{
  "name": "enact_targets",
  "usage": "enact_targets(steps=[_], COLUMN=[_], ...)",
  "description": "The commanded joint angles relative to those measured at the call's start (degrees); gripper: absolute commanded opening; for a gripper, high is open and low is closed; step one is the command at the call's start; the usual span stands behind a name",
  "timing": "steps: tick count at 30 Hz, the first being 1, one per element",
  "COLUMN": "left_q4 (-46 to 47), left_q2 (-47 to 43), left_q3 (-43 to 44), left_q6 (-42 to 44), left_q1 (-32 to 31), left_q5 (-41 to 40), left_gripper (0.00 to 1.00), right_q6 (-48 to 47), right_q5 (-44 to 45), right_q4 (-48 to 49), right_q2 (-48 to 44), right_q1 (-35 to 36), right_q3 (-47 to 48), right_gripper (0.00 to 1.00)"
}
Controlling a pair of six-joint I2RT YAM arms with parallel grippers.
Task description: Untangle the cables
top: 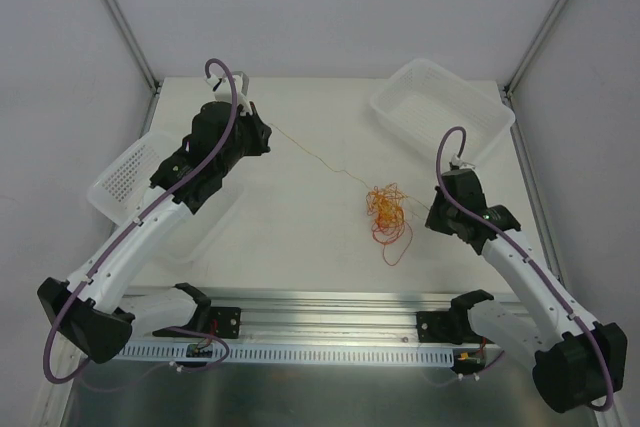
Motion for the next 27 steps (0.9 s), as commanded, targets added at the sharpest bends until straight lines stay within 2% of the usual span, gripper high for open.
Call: enact_targets(steps=[1,8,11,14,16,17,18,20,21,23,24,26,27], left_q4=[-2.49,-7.05,-9.78,-11.02,-11.02,-11.02,-10.67,-10.14,-9.97,-9.35,-9.18,-8.56,-8.38], left_q2=[-2.95,-7.0,-8.4,-9.02,-8.94,-8.59,-8.15,-5.96,-5.25,-3.23,-2.18,-1.21,-0.42], left_q3=[0.01,-3.34,-0.01,4.91,7.37,7.65,7.65,6.69,5.99,3.44,2.47,-0.6,-1.66], left_q6=[2.71,4.81,7.19,10.17,9.75,8.78,7.56,4.48,3.68,3.15,2.8,1.31,-0.44], left_q1=[2.59,4.61,6.54,6.46,6.46,6.37,6.2,5.41,3.06,-0.9,-2.84,-6.89,-7.51], left_q5=[-2.58,-4.77,-7.76,-7.43,-2.43,5.69,9.77,17.69,21.2,20.8,18.88,18.25,18.34], left_gripper=[0.0,0.0,0.0,0.0,0.0,0.0,0.0,0.0,0.0,0.0,0.0,0.0,0.0], right_q6=[2.26,-2.03,-2.48,-2.3,-2.83,-2.83,-2.83,-2.83,-2.75,-3.53,-4.06,-5.55,-5.99], right_q5=[1.73,1.11,0.86,-4.56,-8.79,-11.08,-12.49,-11.81,-11.45,-11.45,-12.5,-13.03,-12.95], right_q4=[-2.04,-4.4,-5.46,-4.42,-3.71,-3.45,-3.18,-2.31,-2.3,-2.74,-3.0,-3.7,-3.88], right_q2=[-4.22,-5.81,-5.02,-3.62,-1.87,0.32,0.86,1.66,2.09,3.06,4.54,5.44,5.79], right_q1=[-3.36,-7.94,-10.57,-11.63,-11.46,-11.37,-10.59,-10.06,-10.05,-9.97,-9.62,-8.48,-6.99], right_q3=[0.69,6.13,6.75,6.4,6.49,6.4,6.31,5.53,5.35,5.87,6.31,7.89,8.42], right_gripper=[0.01,0.01,0.01,0.01,0.06,0.06,0.06,0.05,0.05,0.11,0.21,0.31,0.4])
